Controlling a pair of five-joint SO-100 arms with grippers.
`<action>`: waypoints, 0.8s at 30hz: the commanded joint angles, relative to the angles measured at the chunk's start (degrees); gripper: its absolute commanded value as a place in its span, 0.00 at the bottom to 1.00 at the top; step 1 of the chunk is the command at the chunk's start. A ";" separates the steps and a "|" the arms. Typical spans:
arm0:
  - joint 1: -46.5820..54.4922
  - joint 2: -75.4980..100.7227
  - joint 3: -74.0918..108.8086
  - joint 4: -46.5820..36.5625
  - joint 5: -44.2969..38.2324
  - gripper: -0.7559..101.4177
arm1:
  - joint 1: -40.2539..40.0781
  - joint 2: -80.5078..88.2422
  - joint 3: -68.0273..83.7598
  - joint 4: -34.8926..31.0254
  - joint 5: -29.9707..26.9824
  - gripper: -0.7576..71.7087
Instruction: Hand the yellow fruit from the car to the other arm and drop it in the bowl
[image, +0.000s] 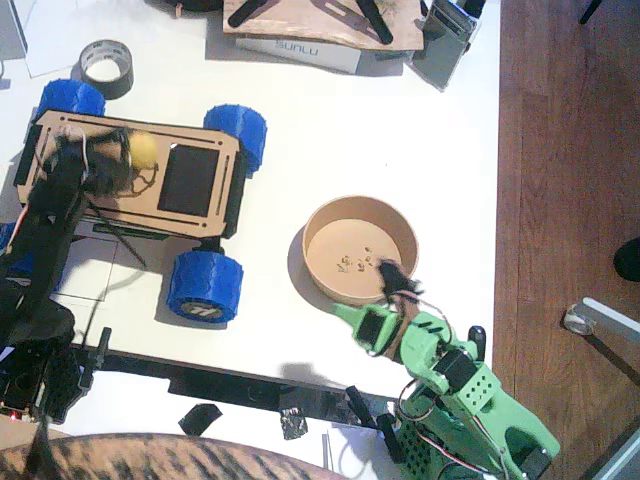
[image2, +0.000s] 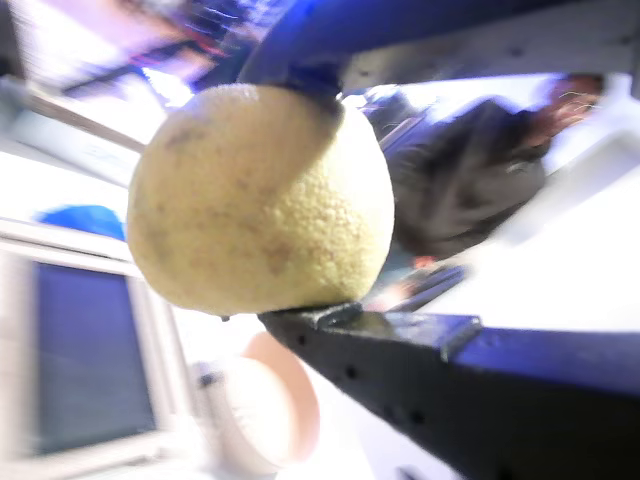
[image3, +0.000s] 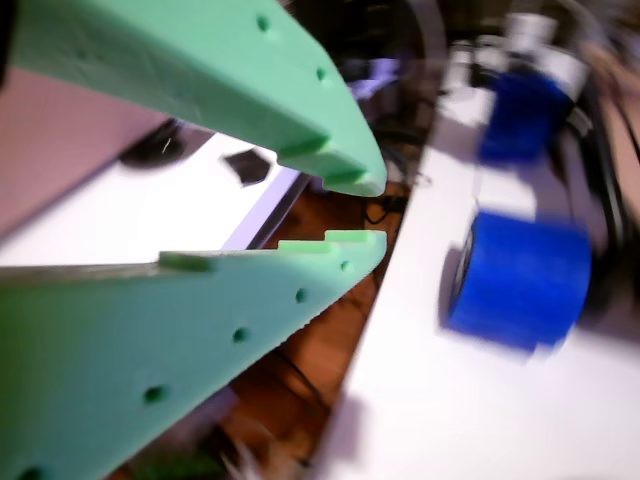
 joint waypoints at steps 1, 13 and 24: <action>5.45 13.89 13.54 -7.73 -4.75 0.01 | -5.10 -1.49 -3.08 -3.78 -8.09 0.01; 33.57 29.53 40.43 -27.25 -24.52 0.01 | -32.34 -2.20 3.25 -13.89 -23.99 0.01; 46.67 33.57 49.04 -35.16 -47.29 0.01 | -31.73 -7.82 2.02 -25.84 -23.73 0.39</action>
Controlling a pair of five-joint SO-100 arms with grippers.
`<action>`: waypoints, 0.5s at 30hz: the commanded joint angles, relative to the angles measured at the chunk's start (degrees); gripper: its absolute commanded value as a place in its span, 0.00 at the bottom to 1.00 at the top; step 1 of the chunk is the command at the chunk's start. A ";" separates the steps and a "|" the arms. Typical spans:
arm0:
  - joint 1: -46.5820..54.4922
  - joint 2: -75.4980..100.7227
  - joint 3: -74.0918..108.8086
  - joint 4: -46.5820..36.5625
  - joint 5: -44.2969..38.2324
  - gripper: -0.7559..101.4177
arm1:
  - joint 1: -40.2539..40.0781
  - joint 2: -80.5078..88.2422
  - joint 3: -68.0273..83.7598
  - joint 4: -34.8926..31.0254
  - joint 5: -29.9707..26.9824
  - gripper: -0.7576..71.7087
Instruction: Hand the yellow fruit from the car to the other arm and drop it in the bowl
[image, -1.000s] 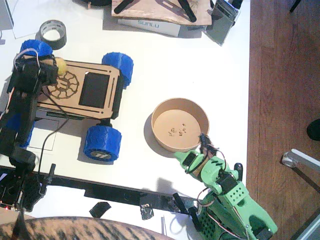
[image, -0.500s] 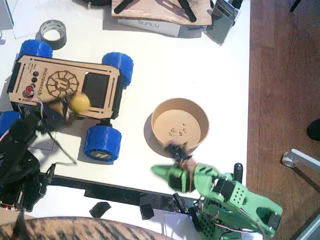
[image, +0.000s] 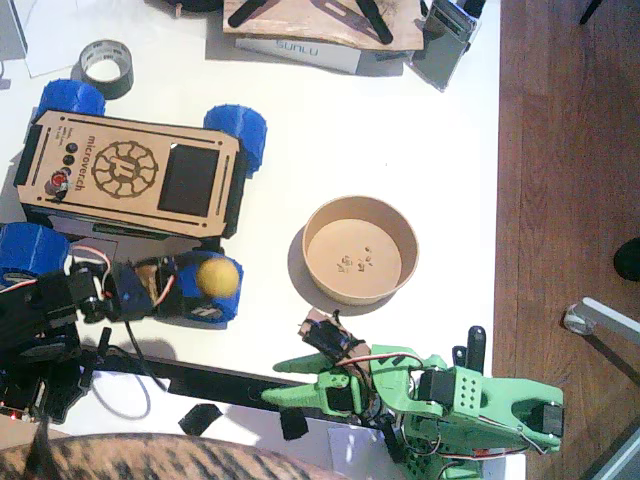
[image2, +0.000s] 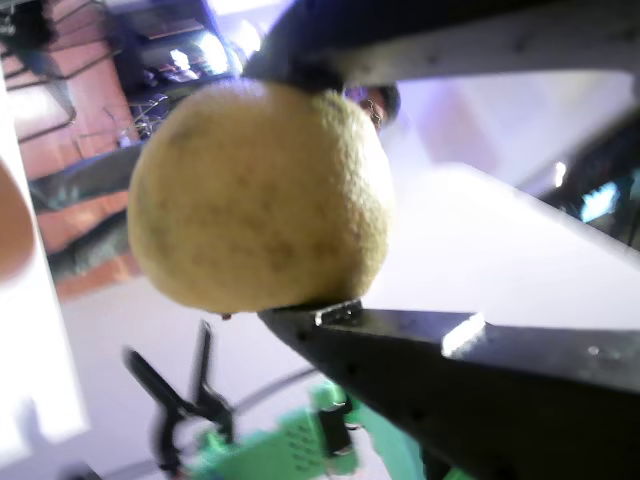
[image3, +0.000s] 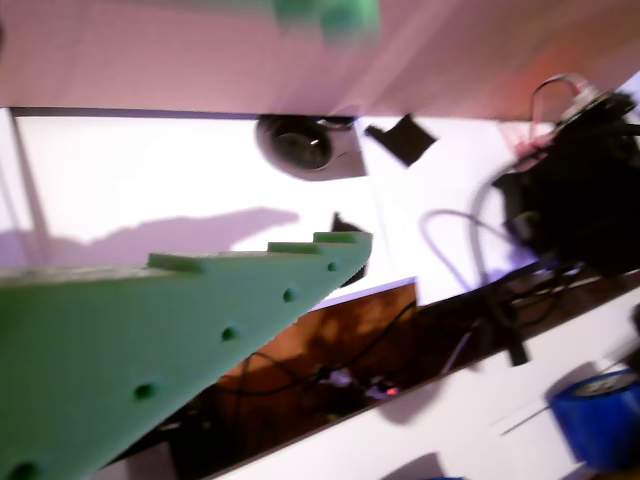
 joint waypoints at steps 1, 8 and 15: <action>3.08 2.02 0.35 -3.43 -6.59 0.01 | 0.35 -3.16 -2.02 -5.36 -0.70 0.39; 7.47 1.49 0.44 -6.94 -13.97 0.01 | 1.32 -11.43 -3.87 -18.90 0.00 0.46; 10.37 -0.88 0.44 -12.83 -16.52 0.01 | 4.57 -21.88 -9.40 -26.37 1.85 0.48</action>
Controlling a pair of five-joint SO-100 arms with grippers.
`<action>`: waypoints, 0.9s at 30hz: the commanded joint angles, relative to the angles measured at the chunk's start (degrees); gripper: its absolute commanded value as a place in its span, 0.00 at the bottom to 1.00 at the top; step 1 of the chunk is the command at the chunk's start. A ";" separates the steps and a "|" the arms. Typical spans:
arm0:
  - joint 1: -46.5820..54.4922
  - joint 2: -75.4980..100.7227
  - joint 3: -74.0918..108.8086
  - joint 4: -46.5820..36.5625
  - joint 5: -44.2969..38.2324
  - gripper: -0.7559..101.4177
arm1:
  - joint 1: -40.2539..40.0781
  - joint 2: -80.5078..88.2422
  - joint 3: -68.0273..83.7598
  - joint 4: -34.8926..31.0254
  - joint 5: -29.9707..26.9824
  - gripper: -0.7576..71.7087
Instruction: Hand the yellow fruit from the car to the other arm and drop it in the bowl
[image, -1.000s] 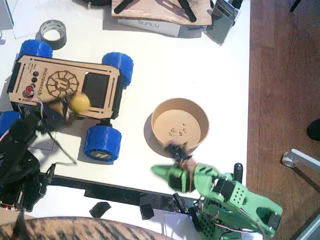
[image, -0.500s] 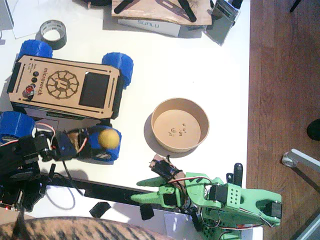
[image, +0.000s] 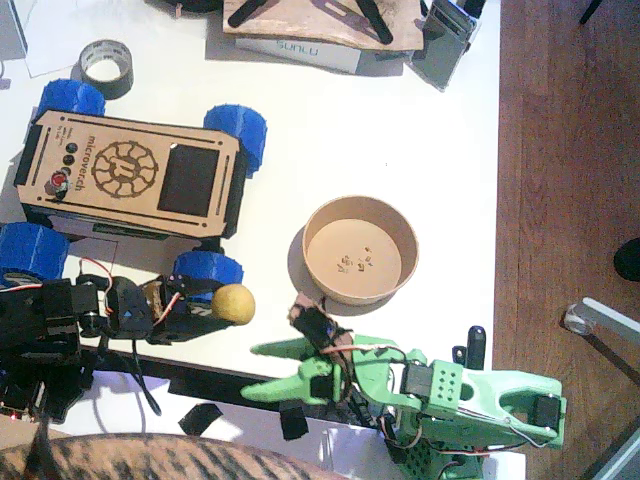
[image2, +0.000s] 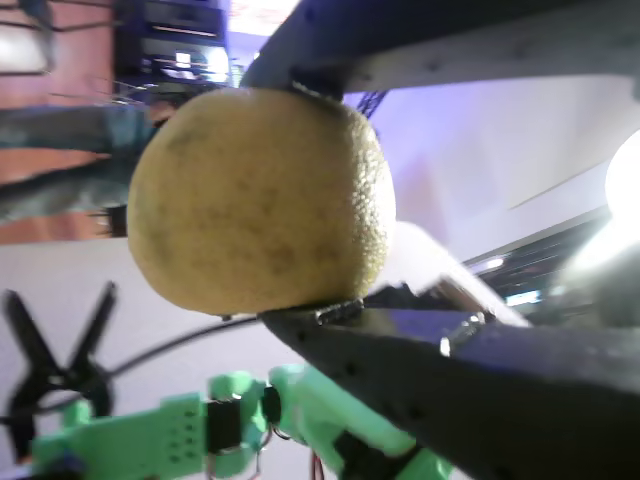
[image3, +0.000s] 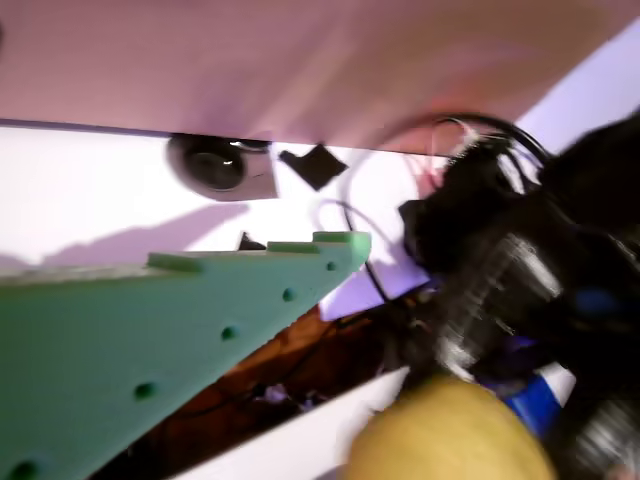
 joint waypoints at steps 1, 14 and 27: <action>1.85 -0.53 -0.62 -4.31 -1.14 0.01 | 1.76 -3.60 -5.45 -3.25 1.14 0.47; 4.22 -2.29 -0.53 -8.44 -5.45 0.01 | 5.62 -16.79 -11.51 -8.35 1.05 0.46; 4.22 -2.55 -0.53 -10.11 -5.45 0.01 | 6.77 -15.64 -9.84 3.25 9.49 0.47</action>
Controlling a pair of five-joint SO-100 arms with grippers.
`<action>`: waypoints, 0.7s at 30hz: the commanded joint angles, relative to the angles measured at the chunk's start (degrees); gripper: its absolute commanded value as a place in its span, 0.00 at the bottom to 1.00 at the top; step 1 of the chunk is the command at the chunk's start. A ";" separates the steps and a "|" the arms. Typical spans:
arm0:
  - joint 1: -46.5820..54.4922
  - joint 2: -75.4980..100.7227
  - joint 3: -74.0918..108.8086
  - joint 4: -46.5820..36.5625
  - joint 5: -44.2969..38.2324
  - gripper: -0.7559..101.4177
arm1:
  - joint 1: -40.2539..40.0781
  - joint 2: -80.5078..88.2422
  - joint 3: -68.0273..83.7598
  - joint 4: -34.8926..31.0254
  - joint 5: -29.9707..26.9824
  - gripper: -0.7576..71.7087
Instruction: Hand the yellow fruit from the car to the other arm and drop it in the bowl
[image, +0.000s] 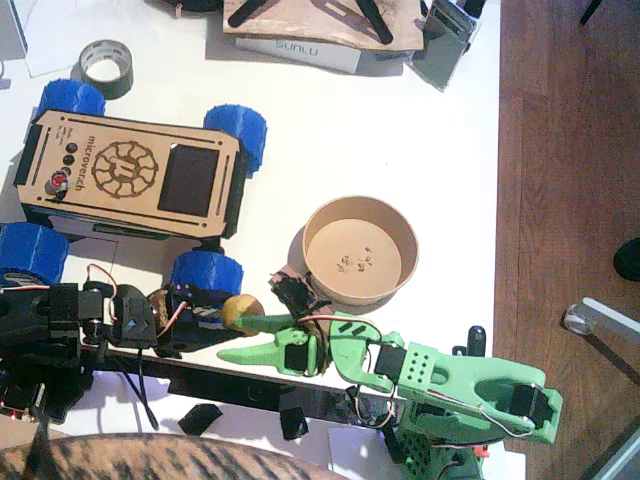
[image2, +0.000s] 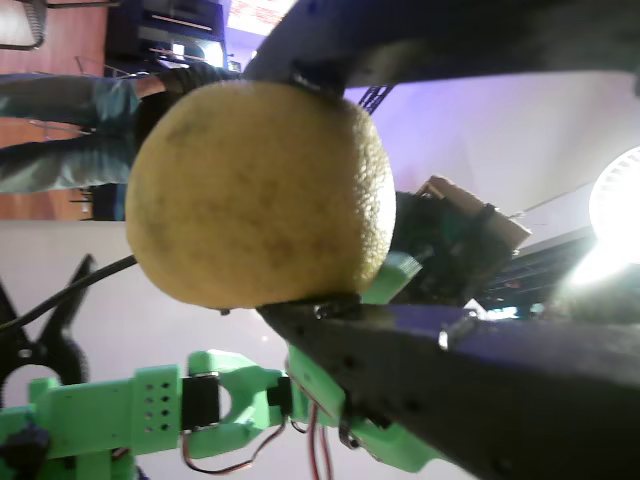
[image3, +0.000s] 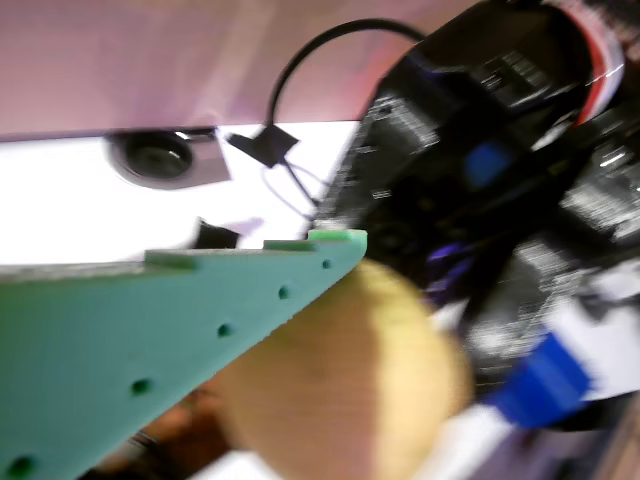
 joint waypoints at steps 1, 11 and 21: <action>0.44 0.35 -0.97 -3.34 -1.14 0.01 | 1.32 2.37 -1.05 5.80 2.29 0.47; 0.44 -0.53 -0.97 -3.25 -1.14 0.01 | 3.34 18.19 -1.23 23.99 3.60 0.48; 0.44 -0.97 -0.97 -3.25 -1.14 0.01 | 8.88 19.07 0.26 27.25 1.85 0.49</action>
